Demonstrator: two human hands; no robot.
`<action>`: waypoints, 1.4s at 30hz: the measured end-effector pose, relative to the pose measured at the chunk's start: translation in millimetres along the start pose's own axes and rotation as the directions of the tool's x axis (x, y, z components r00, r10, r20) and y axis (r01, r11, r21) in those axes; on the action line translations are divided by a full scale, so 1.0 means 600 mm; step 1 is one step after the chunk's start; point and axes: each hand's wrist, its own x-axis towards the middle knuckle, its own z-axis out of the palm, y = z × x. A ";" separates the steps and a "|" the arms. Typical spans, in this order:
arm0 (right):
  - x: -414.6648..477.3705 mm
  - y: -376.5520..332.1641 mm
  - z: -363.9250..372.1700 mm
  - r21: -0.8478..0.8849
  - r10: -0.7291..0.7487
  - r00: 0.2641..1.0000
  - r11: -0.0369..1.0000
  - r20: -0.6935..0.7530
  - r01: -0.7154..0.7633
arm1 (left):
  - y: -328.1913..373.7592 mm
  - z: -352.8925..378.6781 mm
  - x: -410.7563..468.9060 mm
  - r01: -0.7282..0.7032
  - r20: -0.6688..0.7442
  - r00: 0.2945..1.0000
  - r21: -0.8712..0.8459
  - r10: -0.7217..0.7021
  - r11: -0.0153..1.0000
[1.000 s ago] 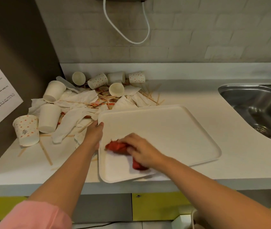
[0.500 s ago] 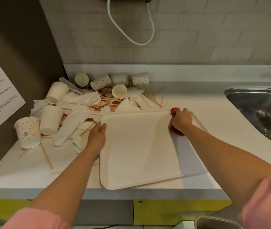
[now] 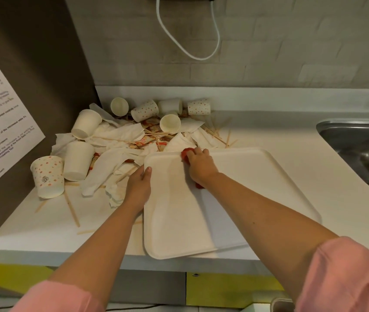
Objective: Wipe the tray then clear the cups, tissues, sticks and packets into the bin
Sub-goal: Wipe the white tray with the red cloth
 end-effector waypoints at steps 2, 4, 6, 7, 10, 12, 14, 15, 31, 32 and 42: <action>0.003 -0.030 0.007 0.003 -0.074 0.997 0.997 0.007 0.074 | -0.001 0.001 0.000 0.002 -0.007 1.000 0.019 -0.002 1.000; 0.007 -0.058 0.012 0.026 -0.147 0.989 0.989 0.023 0.146 | -0.001 0.003 0.001 -0.009 -0.015 1.000 0.036 0.010 0.999; 0.009 -0.078 0.017 0.056 -0.225 0.974 0.973 0.043 0.222 | -0.001 0.003 0.002 -0.026 -0.020 0.999 0.043 0.027 0.999; 0.009 -0.083 0.018 0.069 -0.255 0.966 0.966 0.051 0.251 | -0.002 0.003 0.002 -0.030 -0.022 0.999 0.041 0.031 0.999; 0.008 -0.078 0.017 0.024 -0.284 0.957 0.959 0.053 0.283 | -0.005 0.006 0.005 -0.044 -0.022 0.999 0.087 0.046 0.995; 0.005 -0.061 0.014 -0.046 -0.272 0.962 0.961 0.035 0.274 | -0.007 0.009 0.009 -0.022 -0.037 0.999 0.114 0.026 0.993; 0.003 -0.032 0.007 -0.090 -0.231 0.973 0.969 0.020 0.232 | -0.008 0.011 0.013 0.017 -0.052 0.999 0.134 -0.010 0.991; 0.001 -0.014 0.003 -0.097 -0.202 0.979 0.975 0.011 0.202 | -0.011 0.012 0.015 0.024 -0.053 0.998 0.140 -0.016 0.990; -0.077 0.247 -0.096 -0.063 0.518 0.855 0.853 -0.005 -0.518 | -0.013 0.022 0.015 0.023 -0.131 0.991 0.184 0.001 0.983; -0.077 0.251 -0.097 -0.078 0.525 0.851 0.849 0.018 -0.522 | -0.012 0.023 0.015 0.024 -0.137 0.991 0.198 0.004 0.980; -0.155 0.269 -0.127 -0.275 0.446 0.873 0.880 0.198 -0.387 | -0.013 0.024 0.017 0.042 -0.168 0.986 0.245 -0.001 0.969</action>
